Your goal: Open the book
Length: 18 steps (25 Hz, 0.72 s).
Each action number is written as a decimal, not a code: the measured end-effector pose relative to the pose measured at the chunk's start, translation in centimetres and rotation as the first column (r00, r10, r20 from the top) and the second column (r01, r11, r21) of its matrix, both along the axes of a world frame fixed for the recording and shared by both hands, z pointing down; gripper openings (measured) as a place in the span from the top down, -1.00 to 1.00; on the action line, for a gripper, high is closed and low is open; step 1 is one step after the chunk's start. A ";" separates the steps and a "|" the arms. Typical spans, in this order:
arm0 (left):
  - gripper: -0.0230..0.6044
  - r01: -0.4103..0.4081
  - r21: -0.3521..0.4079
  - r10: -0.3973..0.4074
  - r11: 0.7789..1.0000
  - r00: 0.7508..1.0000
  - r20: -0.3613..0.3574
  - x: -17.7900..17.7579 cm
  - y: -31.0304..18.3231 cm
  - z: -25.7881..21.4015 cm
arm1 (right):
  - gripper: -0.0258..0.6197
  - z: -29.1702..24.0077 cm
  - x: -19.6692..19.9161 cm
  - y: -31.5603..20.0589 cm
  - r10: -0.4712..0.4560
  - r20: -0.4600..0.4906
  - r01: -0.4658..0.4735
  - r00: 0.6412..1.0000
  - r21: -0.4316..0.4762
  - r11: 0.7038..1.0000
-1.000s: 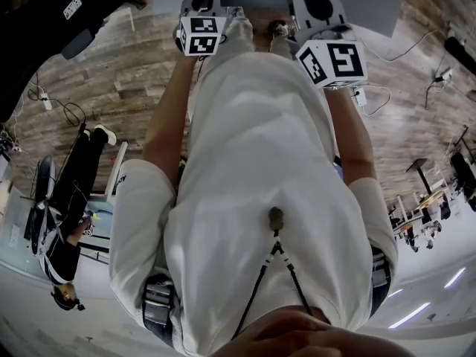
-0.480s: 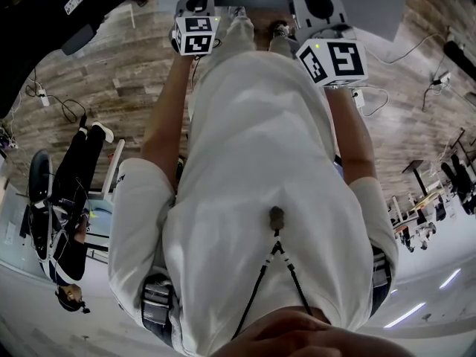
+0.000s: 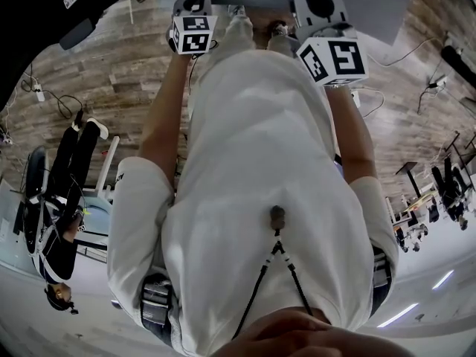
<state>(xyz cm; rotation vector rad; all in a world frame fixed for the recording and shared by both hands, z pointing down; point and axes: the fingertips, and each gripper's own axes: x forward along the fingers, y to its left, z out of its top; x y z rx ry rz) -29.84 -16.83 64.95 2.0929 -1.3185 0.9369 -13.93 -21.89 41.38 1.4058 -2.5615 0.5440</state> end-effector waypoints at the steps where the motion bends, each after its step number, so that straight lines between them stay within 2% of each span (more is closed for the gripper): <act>1: 0.81 0.003 -0.001 -0.003 1.000 1.000 0.002 -0.1 0.1 0.0 | 0.81 0.0 -0.1 0.0 -0.004 0.000 0.004 1.000 0.001 1.000; 18: 0.81 0.024 -0.023 -0.023 0.999 0.999 0.033 -2.3 0.0 1.4 | 0.81 0.3 -1.3 -0.7 -0.022 -0.006 0.022 1.000 -0.012 1.000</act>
